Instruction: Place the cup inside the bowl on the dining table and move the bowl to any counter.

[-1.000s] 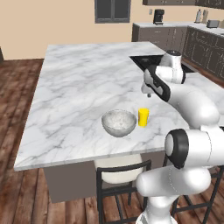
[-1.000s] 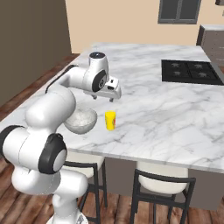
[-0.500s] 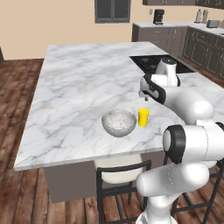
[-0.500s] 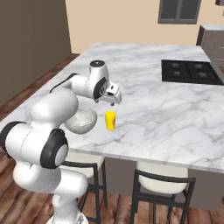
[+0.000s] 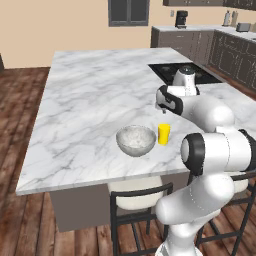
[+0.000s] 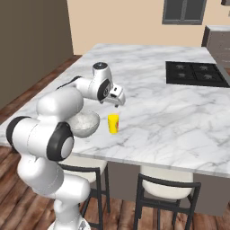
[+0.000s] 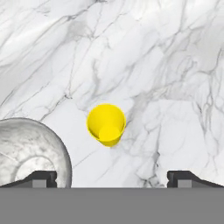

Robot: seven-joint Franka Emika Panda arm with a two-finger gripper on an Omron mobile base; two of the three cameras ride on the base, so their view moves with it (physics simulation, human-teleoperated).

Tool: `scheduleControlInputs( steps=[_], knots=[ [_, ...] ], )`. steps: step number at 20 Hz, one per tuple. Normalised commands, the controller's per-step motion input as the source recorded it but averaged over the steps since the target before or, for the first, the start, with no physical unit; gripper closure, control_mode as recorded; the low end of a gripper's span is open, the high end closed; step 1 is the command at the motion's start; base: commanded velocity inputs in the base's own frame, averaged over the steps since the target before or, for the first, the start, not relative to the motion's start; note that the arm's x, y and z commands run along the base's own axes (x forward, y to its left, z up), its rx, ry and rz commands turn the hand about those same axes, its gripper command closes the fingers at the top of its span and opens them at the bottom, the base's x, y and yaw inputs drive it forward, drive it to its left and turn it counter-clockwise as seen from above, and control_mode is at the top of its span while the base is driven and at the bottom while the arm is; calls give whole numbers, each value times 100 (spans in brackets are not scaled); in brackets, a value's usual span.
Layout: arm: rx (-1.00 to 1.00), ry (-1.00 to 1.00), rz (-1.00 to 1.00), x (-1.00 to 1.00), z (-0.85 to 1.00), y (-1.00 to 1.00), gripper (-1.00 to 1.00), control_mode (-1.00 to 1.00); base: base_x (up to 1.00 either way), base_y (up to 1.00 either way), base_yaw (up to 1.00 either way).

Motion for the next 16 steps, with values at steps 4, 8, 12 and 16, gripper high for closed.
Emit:
scheduleControlInputs(
  steps=[4, 8, 12, 16],
  knots=[
    [0, 0, -4, 32, 0, 0, -100, -100, 0, 0, 0],
    [4, 0, -2, 5, -9, -7, -100, -100, 0, 0, 0],
    [4, 0, 0, 0, -19, -13, -100, -100, 0, 0, 0],
    [9, 0, 0, 1, -3, -21, -100, -100, 0, 0, 0]
  ],
)
